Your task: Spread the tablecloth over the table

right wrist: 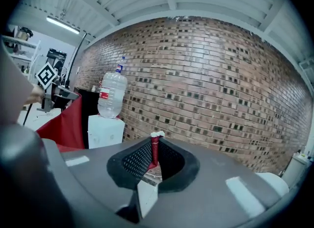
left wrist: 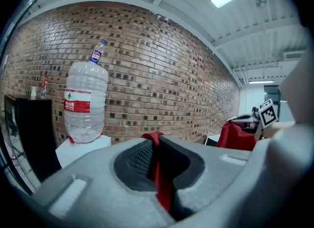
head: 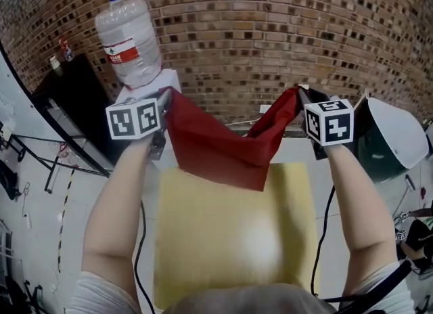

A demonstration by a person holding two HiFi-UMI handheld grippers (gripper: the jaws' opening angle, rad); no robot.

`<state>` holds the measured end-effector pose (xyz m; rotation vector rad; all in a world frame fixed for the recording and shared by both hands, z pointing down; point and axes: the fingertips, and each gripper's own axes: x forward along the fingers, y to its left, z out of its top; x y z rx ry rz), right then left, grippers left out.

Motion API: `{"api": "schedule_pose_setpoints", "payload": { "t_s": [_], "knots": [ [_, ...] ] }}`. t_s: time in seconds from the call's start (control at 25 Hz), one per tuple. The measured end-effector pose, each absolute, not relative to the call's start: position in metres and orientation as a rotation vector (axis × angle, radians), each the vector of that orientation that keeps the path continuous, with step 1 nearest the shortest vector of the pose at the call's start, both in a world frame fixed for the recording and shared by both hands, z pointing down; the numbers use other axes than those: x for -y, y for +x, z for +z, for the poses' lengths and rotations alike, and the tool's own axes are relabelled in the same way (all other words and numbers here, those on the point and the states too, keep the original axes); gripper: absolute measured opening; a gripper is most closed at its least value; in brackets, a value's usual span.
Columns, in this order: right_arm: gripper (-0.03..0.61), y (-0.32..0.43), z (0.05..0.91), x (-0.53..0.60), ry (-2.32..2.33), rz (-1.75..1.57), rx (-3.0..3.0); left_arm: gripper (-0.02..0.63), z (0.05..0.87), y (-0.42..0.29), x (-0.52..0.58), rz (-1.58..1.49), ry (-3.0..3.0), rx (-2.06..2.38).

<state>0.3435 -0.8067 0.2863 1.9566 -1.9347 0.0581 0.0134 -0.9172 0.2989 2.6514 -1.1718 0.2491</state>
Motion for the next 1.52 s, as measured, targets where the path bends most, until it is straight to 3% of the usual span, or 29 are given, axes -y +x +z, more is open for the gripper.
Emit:
{"api": "schedule_pose_setpoints", "payload": {
  "t_s": [0.84,1.52],
  "knots": [
    [0.02,0.419,0.334,0.798,2.184,0.397,1.742,0.008,0.331,-0.049,0.938,0.252,2.537,1.285],
    [0.02,0.402,0.31,0.716,2.269,0.445,1.704,0.008,0.308,-0.087,0.86,0.198,2.567,1.234]
  ]
}}
